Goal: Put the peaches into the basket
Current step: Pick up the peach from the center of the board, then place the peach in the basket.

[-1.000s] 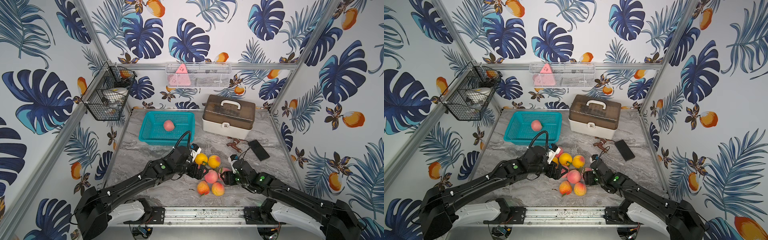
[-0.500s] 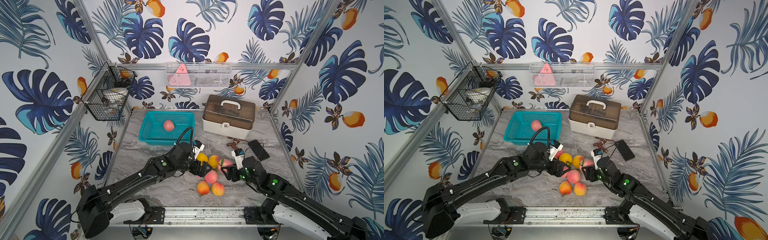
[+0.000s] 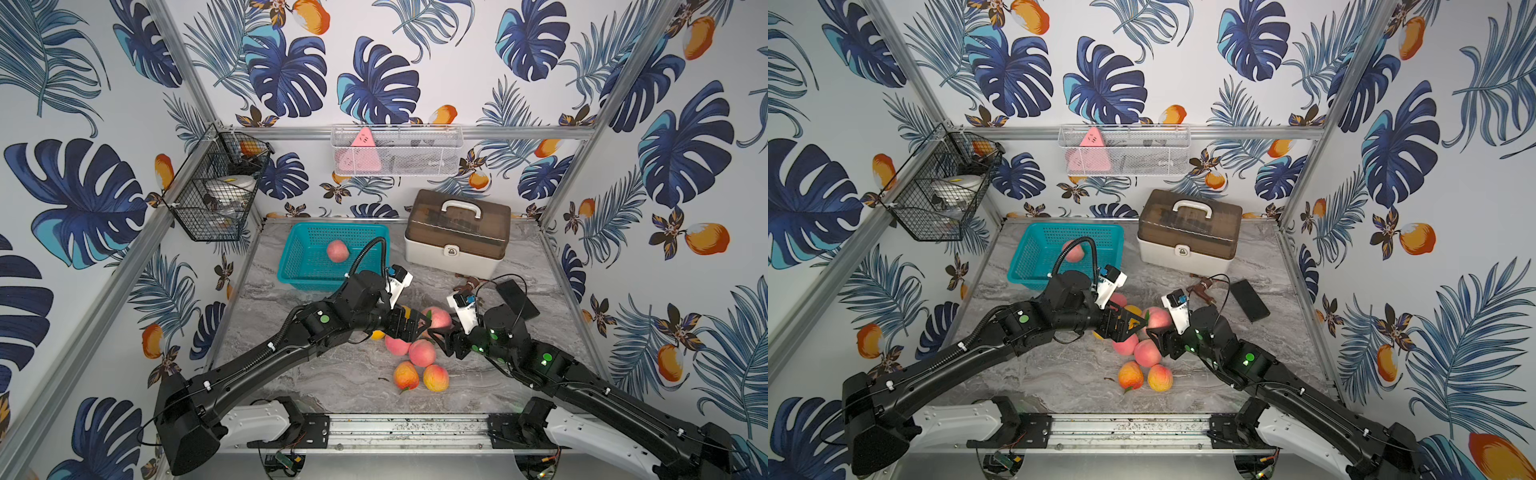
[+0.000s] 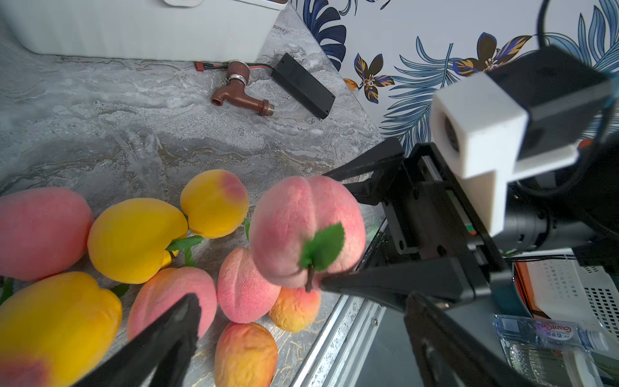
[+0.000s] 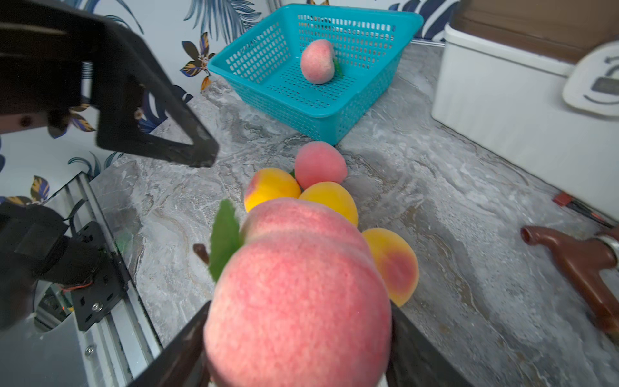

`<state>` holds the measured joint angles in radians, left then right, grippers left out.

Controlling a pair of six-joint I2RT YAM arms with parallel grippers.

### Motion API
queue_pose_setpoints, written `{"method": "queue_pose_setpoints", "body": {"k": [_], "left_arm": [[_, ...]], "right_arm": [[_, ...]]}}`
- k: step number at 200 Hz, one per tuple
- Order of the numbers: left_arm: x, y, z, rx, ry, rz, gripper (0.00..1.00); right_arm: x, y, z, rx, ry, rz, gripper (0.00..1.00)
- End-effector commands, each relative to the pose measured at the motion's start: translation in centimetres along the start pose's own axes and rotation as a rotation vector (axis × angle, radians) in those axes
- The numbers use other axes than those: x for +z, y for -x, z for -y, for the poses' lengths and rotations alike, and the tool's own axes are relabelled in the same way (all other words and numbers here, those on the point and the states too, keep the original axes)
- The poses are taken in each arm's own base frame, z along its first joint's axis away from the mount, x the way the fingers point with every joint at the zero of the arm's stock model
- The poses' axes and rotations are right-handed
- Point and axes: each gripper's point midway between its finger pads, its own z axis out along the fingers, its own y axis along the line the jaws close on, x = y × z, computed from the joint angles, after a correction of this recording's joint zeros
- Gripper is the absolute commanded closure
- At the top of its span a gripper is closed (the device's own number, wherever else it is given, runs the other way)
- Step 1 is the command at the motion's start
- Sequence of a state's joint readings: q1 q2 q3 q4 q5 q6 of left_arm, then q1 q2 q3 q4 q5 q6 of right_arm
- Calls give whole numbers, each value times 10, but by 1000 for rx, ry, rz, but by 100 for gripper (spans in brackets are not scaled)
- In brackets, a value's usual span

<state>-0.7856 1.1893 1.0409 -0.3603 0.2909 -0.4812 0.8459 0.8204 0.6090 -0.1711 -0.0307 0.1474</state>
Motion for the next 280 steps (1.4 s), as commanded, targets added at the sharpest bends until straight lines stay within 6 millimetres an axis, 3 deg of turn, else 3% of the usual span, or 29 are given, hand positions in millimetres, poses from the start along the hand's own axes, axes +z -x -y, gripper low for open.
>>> {"method": "queue_pose_setpoints", "body": {"k": [1,38,168,183,210,239,280], "left_arm": [[0,2,5,-36,-30,3,1],[2,2,9,-60,-56,1,1],[17,-11,14,-81,-115,-70,1],[17,-11,13,-79,-111,-69,4],[20,-11,12,-79,-110,-75,21],[21,-11,11,-76,-102,-73,31],[22,-9,0,-71,-46,-52,37]], "right_arm": [[-3,25,-19,-100,73,112,28],[-7,30,-31,-173,107,151,29],[1,36,-35,-224,94,162,29],[1,37,-35,-227,95,166,29],[1,37,-35,-230,92,165,28],[0,35,-34,-228,90,165,27],[5,29,-34,-194,93,129,3]]}}
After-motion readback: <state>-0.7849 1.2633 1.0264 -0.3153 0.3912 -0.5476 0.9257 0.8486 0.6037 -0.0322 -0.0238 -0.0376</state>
